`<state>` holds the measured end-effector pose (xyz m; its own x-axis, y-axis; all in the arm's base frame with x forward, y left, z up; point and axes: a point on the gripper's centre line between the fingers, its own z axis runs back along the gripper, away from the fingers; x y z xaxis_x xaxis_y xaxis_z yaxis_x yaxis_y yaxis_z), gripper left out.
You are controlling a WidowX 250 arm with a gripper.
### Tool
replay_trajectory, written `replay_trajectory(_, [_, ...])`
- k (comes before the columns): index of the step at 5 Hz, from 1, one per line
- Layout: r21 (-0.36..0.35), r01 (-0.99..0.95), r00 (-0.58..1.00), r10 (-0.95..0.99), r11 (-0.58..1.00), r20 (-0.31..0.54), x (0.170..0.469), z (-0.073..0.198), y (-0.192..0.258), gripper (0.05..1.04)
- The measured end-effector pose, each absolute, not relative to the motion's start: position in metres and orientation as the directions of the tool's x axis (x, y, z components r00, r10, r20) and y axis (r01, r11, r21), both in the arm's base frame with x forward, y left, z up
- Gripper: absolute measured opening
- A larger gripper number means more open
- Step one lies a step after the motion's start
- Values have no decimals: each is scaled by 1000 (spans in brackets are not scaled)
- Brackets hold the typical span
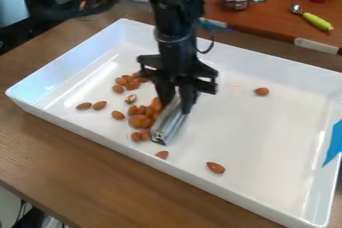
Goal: Sweep into pile
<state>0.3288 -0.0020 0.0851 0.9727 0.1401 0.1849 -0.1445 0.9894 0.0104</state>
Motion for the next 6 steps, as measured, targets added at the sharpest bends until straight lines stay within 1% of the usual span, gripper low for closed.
replay_trajectory(1, [28,-138,963,127,990,238,337,85,12,349])
replay_trajectory(2, [89,-200,952,172,976,251,336,84,55,349])
replay_trajectory(3, [190,-213,949,157,958,273,333,86,95,349])
replay_trajectory(4, [277,-195,963,130,941,237,316,87,139,349])
replay_trajectory(5, [200,-172,972,132,965,195,289,93,139,349])
replay_trajectory(6, [63,-207,943,182,976,278,291,123,111,349])
